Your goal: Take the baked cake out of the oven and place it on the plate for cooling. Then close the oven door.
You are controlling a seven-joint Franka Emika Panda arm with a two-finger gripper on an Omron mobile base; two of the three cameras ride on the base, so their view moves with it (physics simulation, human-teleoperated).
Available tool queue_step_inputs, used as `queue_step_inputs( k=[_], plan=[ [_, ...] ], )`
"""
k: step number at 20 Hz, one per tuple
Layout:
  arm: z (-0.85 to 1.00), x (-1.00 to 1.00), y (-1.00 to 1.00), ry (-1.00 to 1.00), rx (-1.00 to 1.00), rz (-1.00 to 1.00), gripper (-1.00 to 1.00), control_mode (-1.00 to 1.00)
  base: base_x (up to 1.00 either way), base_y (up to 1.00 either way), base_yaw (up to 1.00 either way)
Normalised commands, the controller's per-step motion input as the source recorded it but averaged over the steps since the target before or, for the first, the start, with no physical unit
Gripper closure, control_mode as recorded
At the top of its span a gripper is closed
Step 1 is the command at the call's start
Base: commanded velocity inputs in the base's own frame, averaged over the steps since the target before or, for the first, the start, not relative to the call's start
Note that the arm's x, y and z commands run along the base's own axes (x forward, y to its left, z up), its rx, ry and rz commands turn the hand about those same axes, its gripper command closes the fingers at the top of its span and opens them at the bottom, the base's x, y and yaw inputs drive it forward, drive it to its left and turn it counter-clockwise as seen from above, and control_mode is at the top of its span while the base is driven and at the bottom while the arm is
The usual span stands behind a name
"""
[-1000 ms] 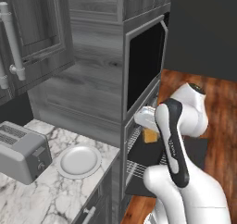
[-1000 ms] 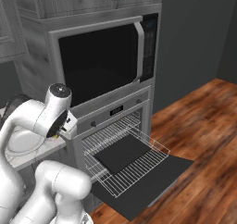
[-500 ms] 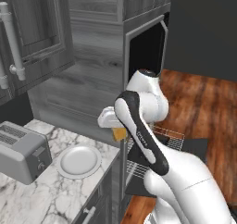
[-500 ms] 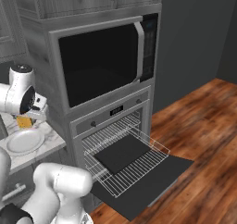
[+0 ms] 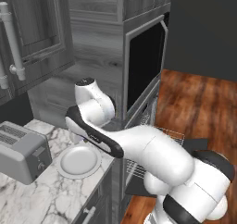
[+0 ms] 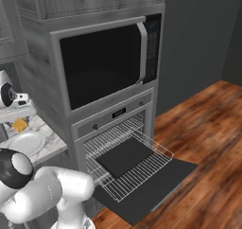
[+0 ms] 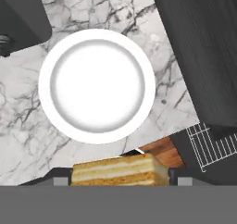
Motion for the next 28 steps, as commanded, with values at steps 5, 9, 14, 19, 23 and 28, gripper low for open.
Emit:
queue_step_inputs(
  k=[5,9,14,19,23,28],
  plan=[
    [-0.35,0.77,0.27,0.26,-0.11,0.30,1.00,-1.00,0.00,0.00,0.00],
    [-0.63,0.64,0.41,0.26,-0.02,0.35,1.00,-1.00,0.00,0.00,0.00],
    [-0.64,0.19,0.52,0.10,-0.11,0.33,1.00,-1.00,0.00,0.00,0.00],
    [-0.38,0.07,0.47,0.00,-0.27,0.25,1.00,-1.00,0.00,0.00,0.00],
    [-0.21,0.00,0.16,0.00,-0.24,0.20,1.00,-1.00,0.00,0.00,0.00],
    [-0.06,-0.01,0.01,0.05,-0.12,0.20,1.00,-1.00,0.00,0.00,0.00]
  ],
)
